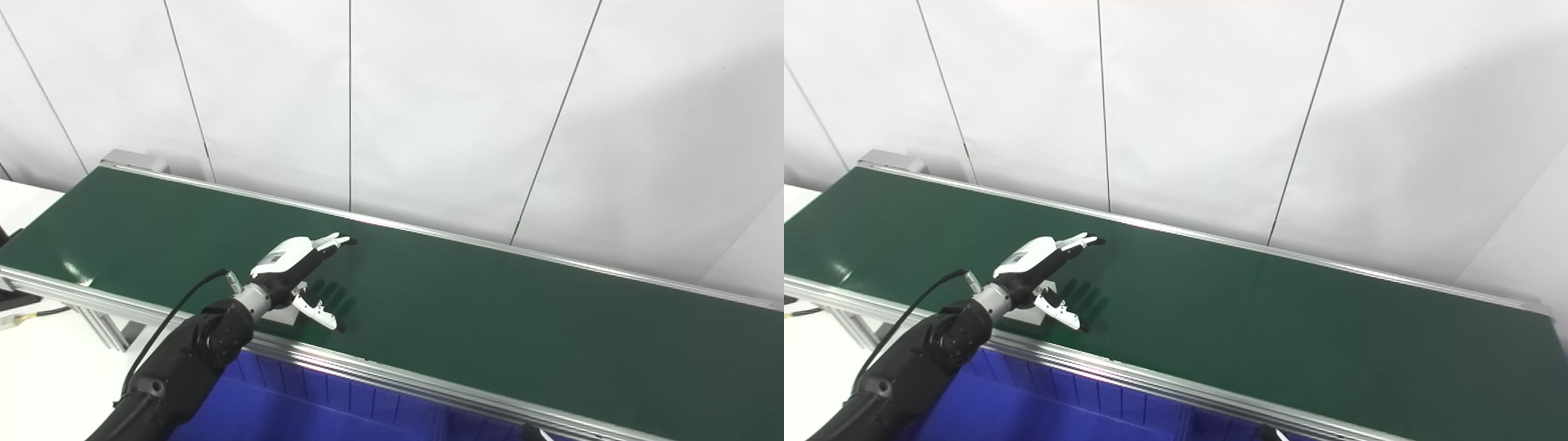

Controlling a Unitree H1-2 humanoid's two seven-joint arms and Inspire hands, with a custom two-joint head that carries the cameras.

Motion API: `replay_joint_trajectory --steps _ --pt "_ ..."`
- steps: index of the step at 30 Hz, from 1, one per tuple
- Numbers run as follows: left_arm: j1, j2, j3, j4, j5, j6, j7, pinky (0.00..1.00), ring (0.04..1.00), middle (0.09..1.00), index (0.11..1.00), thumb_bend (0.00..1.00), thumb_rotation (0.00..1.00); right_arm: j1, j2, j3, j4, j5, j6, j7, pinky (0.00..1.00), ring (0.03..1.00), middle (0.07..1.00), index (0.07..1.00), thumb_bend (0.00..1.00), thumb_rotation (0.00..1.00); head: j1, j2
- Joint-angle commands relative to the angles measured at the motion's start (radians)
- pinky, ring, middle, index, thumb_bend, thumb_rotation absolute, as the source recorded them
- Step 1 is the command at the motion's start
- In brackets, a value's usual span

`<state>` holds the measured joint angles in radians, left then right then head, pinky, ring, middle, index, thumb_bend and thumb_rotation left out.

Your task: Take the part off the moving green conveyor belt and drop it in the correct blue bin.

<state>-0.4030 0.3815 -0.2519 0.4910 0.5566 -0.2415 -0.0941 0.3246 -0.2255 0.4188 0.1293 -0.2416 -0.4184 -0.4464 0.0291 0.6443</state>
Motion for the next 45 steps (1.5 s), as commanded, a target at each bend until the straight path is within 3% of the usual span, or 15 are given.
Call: replay_joint_trajectory --steps 1,11,16,19,23,24,27,29,31,32,34,37,39,45 --pt "-0.047 0.038 0.004 -0.030 -0.004 0.012 -0.018 1.00 0.991 0.993 0.925 0.96 0.23 -0.002 0.002 -0.002 -0.026 0.002 -0.051 -0.004 0.83 0.833 0.821 0.829 0.70 0.62 0.002 0.001" --pt "-0.035 0.076 0.015 -0.078 -0.046 0.111 -0.141 1.00 1.000 1.000 0.925 0.97 0.20 -0.004 0.001 -0.001 -0.021 0.005 -0.051 -0.005 0.83 0.840 0.824 0.831 0.70 0.63 0.005 0.003" --pt "-0.037 0.086 0.006 -0.078 -0.039 0.170 -0.178 1.00 1.000 1.000 0.909 0.97 0.11 0.003 0.000 -0.004 -0.029 0.020 -0.051 0.005 0.84 0.846 0.831 0.835 0.70 0.63 0.008 0.010" --pt "-0.040 0.091 -0.006 -0.064 -0.045 0.172 -0.206 1.00 1.000 1.000 0.905 0.96 0.01 0.003 -0.002 -0.001 -0.028 0.018 -0.051 0.000 0.84 0.849 0.832 0.835 0.69 0.62 0.008 0.012" --pt "-0.043 0.093 -0.032 -0.062 -0.029 0.203 -0.248 1.00 1.000 1.000 0.903 0.93 0.00 0.004 -0.006 0.001 -0.032 0.021 -0.051 0.001 0.85 0.853 0.836 0.837 0.68 0.62 0.008 0.019" --pt "-0.043 0.092 -0.037 -0.062 -0.026 0.211 -0.253 0.93 0.988 0.995 0.895 0.92 0.00 0.004 -0.006 0.002 -0.032 0.022 -0.051 0.001 0.86 0.854 0.835 0.837 0.68 0.62 0.008 0.019" --pt "-0.045 0.074 -0.044 -0.017 -0.020 0.176 -0.206 0.77 0.890 0.935 0.851 0.85 0.00 0.005 -0.007 0.000 -0.032 0.019 -0.051 -0.001 0.86 0.858 0.834 0.837 0.68 0.63 0.006 0.021" --pt "-0.042 0.056 -0.046 0.011 -0.014 0.154 -0.151 0.64 0.741 0.859 0.791 0.77 0.00 0.005 -0.008 0.000 -0.032 0.021 -0.051 -0.002 0.85 0.856 0.834 0.836 0.69 0.64 0.006 0.021" --pt "-0.041 0.041 -0.050 0.036 -0.019 0.117 -0.106 0.50 0.524 0.696 0.688 0.54 0.00 0.006 -0.009 -0.001 -0.033 0.030 -0.051 -0.001 0.86 0.852 0.832 0.835 0.71 0.65 0.006 0.028" --pt "-0.043 0.035 -0.053 0.049 -0.023 0.100 -0.092 0.49 0.513 0.682 0.680 0.53 0.00 0.006 -0.009 -0.001 -0.033 0.032 -0.051 -0.001 0.86 0.852 0.832 0.834 0.71 0.65 0.006 0.028" --pt "-0.044 0.023 -0.057 0.068 -0.021 0.076 -0.054 0.41 0.413 0.521 0.588 0.50 0.00 0.008 -0.011 -0.001 -0.035 0.034 -0.051 0.001 0.86 0.851 0.833 0.836 0.70 0.65 0.006 0.028" --pt "-0.037 0.003 -0.057 0.082 -0.013 0.059 0.010 0.27 0.407 0.502 0.499 0.50 0.00 0.010 -0.012 -0.002 -0.039 0.029 -0.051 -0.004 0.85 0.845 0.831 0.836 0.70 0.66 0.006 0.028" --pt "-0.034 -0.005 -0.058 0.085 -0.014 0.041 0.039 0.28 0.383 0.470 0.509 0.50 0.00 0.013 -0.012 -0.006 -0.043 0.028 -0.051 0.001 0.85 0.841 0.829 0.836 0.71 0.67 0.005 0.034" --pt "-0.027 -0.008 -0.051 0.039 -0.028 0.085 0.023 0.26 0.377 0.449 0.514 0.50 0.00 0.015 -0.012 -0.004 -0.047 0.034 -0.051 0.001 0.85 0.844 0.830 0.838 0.71 0.66 0.008 0.038"
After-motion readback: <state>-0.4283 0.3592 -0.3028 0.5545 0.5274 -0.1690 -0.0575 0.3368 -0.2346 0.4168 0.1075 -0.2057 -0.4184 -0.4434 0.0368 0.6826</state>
